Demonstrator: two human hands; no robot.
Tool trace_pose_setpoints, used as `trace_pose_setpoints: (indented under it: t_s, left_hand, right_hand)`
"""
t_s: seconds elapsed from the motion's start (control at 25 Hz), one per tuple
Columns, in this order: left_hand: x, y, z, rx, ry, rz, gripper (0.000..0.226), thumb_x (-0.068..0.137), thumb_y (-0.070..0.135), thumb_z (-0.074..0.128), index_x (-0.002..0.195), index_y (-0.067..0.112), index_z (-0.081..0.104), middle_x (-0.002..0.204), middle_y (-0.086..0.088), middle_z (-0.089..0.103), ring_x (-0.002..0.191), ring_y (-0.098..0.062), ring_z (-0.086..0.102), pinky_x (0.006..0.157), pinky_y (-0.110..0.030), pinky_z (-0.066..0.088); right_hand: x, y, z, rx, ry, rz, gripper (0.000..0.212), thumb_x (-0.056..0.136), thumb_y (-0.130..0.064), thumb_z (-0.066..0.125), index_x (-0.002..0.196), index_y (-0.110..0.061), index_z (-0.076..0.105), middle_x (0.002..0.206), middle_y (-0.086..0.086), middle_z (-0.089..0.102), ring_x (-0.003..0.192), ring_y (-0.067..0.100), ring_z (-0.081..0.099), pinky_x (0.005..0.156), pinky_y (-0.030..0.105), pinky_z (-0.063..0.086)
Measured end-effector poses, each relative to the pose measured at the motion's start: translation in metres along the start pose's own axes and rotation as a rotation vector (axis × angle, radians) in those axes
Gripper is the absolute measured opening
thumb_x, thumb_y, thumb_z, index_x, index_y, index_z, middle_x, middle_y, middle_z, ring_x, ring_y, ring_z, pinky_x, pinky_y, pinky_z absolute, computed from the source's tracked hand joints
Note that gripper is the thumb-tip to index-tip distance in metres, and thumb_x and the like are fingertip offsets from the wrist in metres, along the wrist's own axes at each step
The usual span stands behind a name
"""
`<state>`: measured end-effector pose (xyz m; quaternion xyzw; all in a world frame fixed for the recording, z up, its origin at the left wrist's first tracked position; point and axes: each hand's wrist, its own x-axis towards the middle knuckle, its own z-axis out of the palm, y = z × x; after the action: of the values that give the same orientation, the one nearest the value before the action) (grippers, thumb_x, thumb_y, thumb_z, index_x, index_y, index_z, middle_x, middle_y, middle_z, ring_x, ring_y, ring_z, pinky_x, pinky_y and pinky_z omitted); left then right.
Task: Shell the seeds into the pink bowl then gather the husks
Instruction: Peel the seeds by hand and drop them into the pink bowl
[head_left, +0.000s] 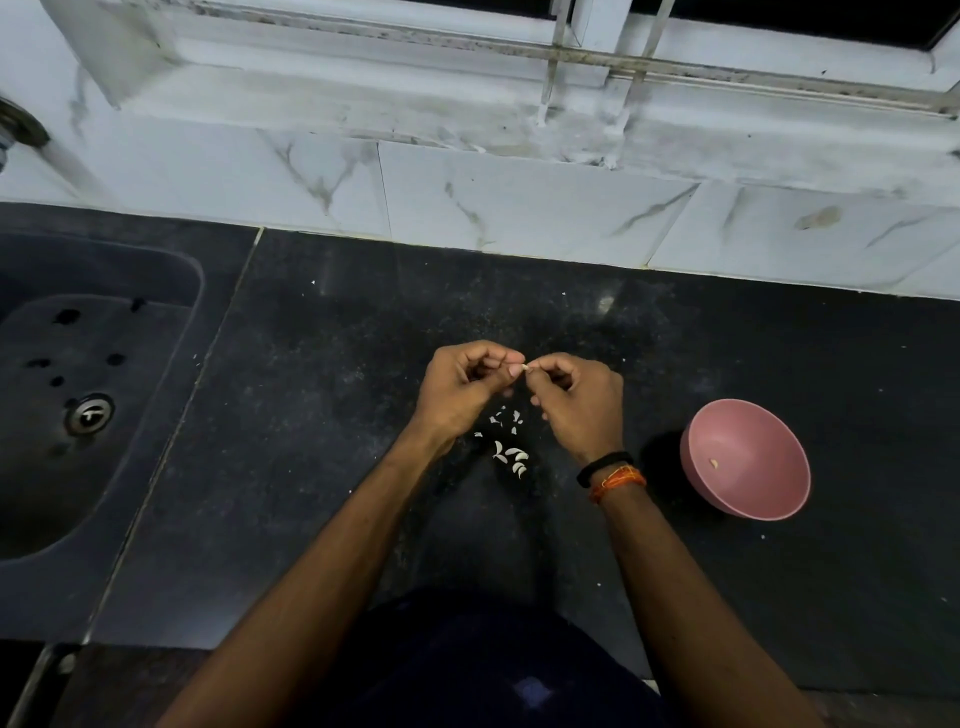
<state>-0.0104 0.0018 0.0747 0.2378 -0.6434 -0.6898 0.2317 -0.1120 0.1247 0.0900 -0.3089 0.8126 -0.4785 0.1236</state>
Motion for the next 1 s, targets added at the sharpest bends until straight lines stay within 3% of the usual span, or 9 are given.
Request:
trace_pose_setpoints:
  t_s: [0.16, 0.36, 0.6, 0.72, 1.0]
  left_hand:
    - [0.0004, 0.0005, 0.0005, -0.121, 0.002, -0.152, 0.010, 0.088, -0.006, 0.067, 0.096, -0.003, 0.073, 0.084, -0.017, 0.073, 0.072, -0.019, 0.066, 0.069, -0.028, 0.057]
    - [0.0016, 0.0012, 0.0005, -0.263, 0.012, -0.359, 0.013, 0.089, -0.008, 0.064, 0.097, -0.004, 0.073, 0.080, -0.013, 0.073, 0.073, -0.016, 0.067, 0.067, -0.024, 0.057]
    - [0.0013, 0.0029, 0.0041, -0.324, 0.050, -0.463, 0.014, 0.089, -0.010, 0.062, 0.097, -0.005, 0.073, 0.077, -0.012, 0.072, 0.067, -0.013, 0.067, 0.064, -0.023, 0.056]
    - [0.0014, 0.0019, 0.0032, -0.366, 0.055, -0.533, 0.017, 0.088, -0.011, 0.059, 0.097, -0.005, 0.072, 0.075, -0.012, 0.071, 0.065, -0.012, 0.066, 0.062, -0.024, 0.055]
    - [0.0000, -0.0018, 0.0025, -0.487, 0.041, -0.644, 0.021, 0.088, -0.012, 0.054, 0.094, -0.003, 0.073, 0.076, -0.013, 0.070, 0.064, -0.012, 0.063, 0.059, -0.021, 0.054]
  right_hand:
    - [0.0005, 0.0024, 0.0000, 0.011, -0.052, 0.013, 0.011, 0.088, -0.014, 0.072, 0.082, -0.022, 0.078, 0.071, -0.011, 0.072, 0.066, 0.010, 0.070, 0.063, 0.030, 0.057]
    - [-0.0008, 0.0010, -0.0032, 0.081, -0.111, 0.049, 0.010, 0.090, -0.007, 0.071, 0.086, -0.012, 0.078, 0.070, -0.004, 0.073, 0.057, 0.005, 0.068, 0.053, 0.018, 0.053]
    - [0.0004, 0.0043, -0.0004, -0.017, -0.087, -0.027, 0.004, 0.086, -0.015, 0.074, 0.084, -0.016, 0.078, 0.071, -0.011, 0.071, 0.061, 0.006, 0.067, 0.062, 0.028, 0.057]
    - [0.0006, 0.0029, -0.0001, 0.024, -0.107, 0.014, 0.008, 0.084, -0.016, 0.076, 0.078, -0.022, 0.077, 0.066, -0.011, 0.070, 0.059, 0.005, 0.066, 0.060, 0.026, 0.055]
    - [-0.0031, 0.0075, -0.0001, 0.254, -0.125, 0.180, 0.016, 0.086, -0.004, 0.072, 0.078, -0.017, 0.078, 0.066, 0.006, 0.072, 0.059, 0.011, 0.065, 0.052, 0.020, 0.050]
